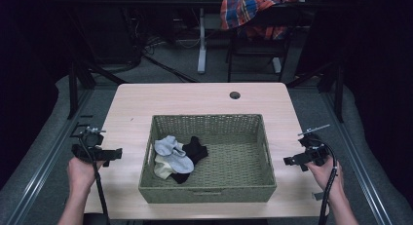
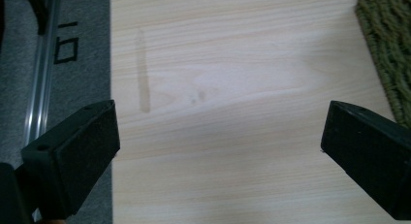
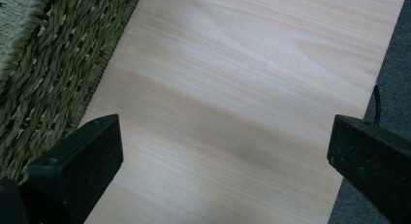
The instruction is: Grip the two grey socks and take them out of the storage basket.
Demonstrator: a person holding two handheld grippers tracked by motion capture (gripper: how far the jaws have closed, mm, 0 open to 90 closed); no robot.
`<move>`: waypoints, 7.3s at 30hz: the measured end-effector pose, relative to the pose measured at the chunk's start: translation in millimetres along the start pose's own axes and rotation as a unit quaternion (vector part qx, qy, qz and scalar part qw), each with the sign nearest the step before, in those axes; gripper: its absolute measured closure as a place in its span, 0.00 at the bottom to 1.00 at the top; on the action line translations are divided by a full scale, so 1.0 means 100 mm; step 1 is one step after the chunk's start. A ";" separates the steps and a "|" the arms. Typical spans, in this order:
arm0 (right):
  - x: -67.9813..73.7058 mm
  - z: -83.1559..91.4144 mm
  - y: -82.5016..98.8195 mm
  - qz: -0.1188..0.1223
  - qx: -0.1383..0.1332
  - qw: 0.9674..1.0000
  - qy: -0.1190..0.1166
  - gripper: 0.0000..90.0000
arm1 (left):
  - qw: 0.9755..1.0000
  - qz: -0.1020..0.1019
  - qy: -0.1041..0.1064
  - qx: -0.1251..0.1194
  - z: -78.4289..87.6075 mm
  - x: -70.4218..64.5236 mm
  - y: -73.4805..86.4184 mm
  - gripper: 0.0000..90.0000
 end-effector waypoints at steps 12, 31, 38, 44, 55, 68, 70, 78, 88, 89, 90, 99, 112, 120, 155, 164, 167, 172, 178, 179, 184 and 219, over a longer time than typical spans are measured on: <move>-0.06 0.04 0.02 -0.012 -0.004 1.000 -0.008 0.00 | 1.000 -0.022 0.009 0.017 -0.06 -0.07 -0.02 0.03; 0.06 -0.02 -0.10 0.019 0.014 1.000 0.003 0.00 | 0.998 -0.042 0.039 0.001 0.36 -0.21 -0.14 0.00; 0.15 -0.05 -0.14 0.034 0.016 0.999 0.002 0.00 | 0.997 -0.056 0.055 -0.005 0.56 -0.33 -0.23 0.00; 0.16 -0.10 -0.16 0.040 0.027 0.999 0.001 0.00 | 0.994 -0.092 0.057 -0.017 0.71 -0.50 -0.40 0.00; 0.18 -0.06 -0.16 0.044 0.025 0.999 -0.002 0.00 | 0.984 -0.149 0.090 -0.037 0.84 -0.89 -0.87 0.00; 0.20 -0.05 -0.17 0.044 0.024 0.999 -0.011 0.00 | 0.965 -0.226 0.134 0.015 0.53 -1.44 -1.09 0.00; 0.20 -0.05 -0.17 0.043 0.024 0.999 -0.013 0.00 | 0.963 -0.230 0.139 0.018 0.50 -1.49 -1.10 0.01; 0.17 -0.02 -0.17 0.040 0.022 0.999 -0.012 0.00 | 0.949 -0.268 0.157 0.057 0.25 -1.73 -1.01 0.05; 0.16 -0.01 -0.17 0.039 0.017 0.999 -0.011 0.00 | 0.939 -0.297 0.138 0.102 0.05 -1.87 -0.94 0.18; 0.16 -0.01 -0.17 0.039 0.017 0.999 -0.011 0.00 | 0.939 -0.297 0.138 0.102 0.05 -1.87 -0.94 0.20; 0.17 -0.01 -0.17 0.037 0.018 0.999 -0.013 0.00 | 0.937 -0.304 0.132 0.111 0.03 -1.86 -0.93 0.20; 0.15 0.01 -0.17 0.033 0.018 0.999 -0.011 0.00 | 0.943 -0.299 0.105 0.104 -0.04 -1.80 -0.93 0.63; 0.15 -0.02 -0.17 0.027 0.015 0.999 -0.014 0.00 | 0.945 -0.297 0.116 0.078 -0.11 -1.80 -0.93 0.95; 0.14 0.00 -0.17 0.027 0.016 0.999 -0.013 0.00 | 0.947 -0.298 0.107 0.059 -0.07 -1.78 -0.99 0.97; 0.13 0.03 -0.19 0.023 0.004 1.000 -0.011 0.00 | 0.944 -0.289 0.159 0.014 0.57 -1.62 -1.38 0.97; 0.13 0.02 -0.19 0.022 0.008 1.000 -0.009 0.00 | 0.942 -0.290 0.170 0.007 0.71 -1.63 -1.47 0.97; 0.13 0.01 -0.19 0.021 0.009 1.000 -0.010 0.00 | 0.943 -0.288 0.168 0.003 0.74 -1.60 -1.52 0.97; 0.11 0.01 -0.18 0.024 0.012 1.000 -0.005 0.00 | 0.944 -0.286 0.165 0.000 0.79 -1.55 -1.59 0.97; 0.10 0.01 -0.18 0.025 0.013 1.000 -0.004 0.00 | 0.944 -0.287 0.162 -0.004 0.88 -1.50 -1.66 0.97; 0.10 0.00 -0.18 0.028 0.015 0.999 -0.005 0.00 | 0.945 -0.287 0.158 -0.007 0.89 -1.48 -1.67 0.97; 0.10 0.00 -0.17 0.025 0.015 1.000 -0.004 0.00 | 0.947 -0.280 0.155 -0.008 0.93 -1.39 -1.68 0.97; 0.09 0.01 -0.16 0.027 0.018 0.999 0.001 0.00 | 0.984 -0.154 0.089 -0.013 1.01 -0.26 -0.99 0.97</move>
Point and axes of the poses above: each handheld gripper's, and its own axes: z roughly backward along the jaws, y roughly out of its underside, x roughly to its left, the point moved 10 cm from there along -z, roughly forward along the jaws, and after that the axes turned 13 degrees about -z, right-handed, at the moved point
